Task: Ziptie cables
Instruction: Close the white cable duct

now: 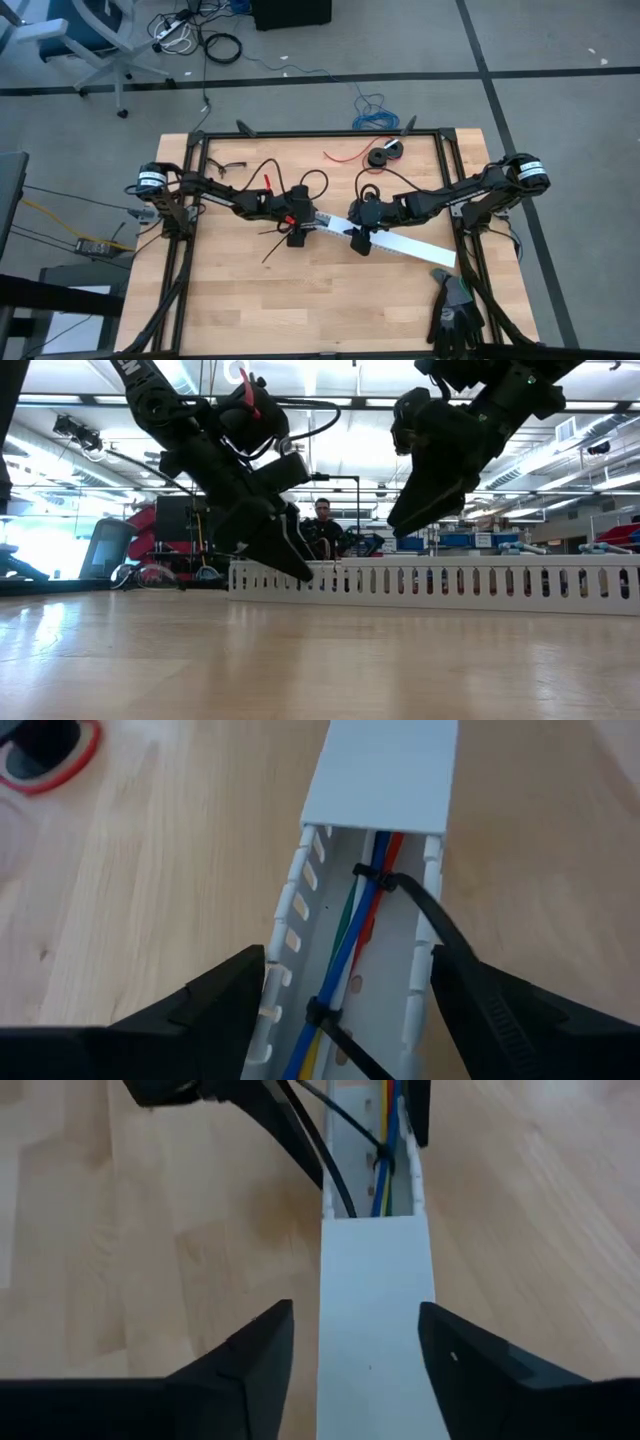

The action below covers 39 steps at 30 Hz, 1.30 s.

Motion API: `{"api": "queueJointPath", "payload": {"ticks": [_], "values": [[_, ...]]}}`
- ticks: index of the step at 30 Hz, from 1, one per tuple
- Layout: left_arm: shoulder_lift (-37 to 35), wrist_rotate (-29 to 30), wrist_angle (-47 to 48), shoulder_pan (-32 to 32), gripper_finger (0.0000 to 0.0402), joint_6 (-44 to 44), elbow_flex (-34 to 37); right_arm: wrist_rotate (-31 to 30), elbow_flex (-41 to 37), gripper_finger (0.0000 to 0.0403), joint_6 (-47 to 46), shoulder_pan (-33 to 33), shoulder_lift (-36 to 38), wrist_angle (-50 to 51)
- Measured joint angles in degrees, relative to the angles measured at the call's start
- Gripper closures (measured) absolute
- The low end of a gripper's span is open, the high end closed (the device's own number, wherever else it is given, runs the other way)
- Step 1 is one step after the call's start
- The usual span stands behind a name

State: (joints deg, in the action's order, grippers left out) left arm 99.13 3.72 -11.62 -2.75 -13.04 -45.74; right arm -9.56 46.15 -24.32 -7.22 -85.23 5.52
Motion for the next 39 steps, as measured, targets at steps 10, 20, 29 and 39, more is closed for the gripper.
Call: {"api": "queueJointPath", "payload": {"ticks": [10,20,29,39], "values": [[0.3,-2.9,-2.4,-0.3,0.0106,-0.1,0.0,0.3,0.0,0.0224,0.4,-0.2,0.0,0.1],[5.7,-14.0,-8.0,-3.4,0.0109,-1.6,-0.1,0.3,0.0,0.0225,-0.2,-0.3,0.0,0.1],[6.2,-17.5,-12.0,-4.4,0.0112,-1.9,-0.1,0.3,0.0,0.0224,-0.1,-0.3,0.0,0.1],[6.7,-17.5,-11.8,-4.4,0.0114,-1.9,-0.1,0.3,0.0,0.0226,0.0,-0.3,0.0,0.1]]}}
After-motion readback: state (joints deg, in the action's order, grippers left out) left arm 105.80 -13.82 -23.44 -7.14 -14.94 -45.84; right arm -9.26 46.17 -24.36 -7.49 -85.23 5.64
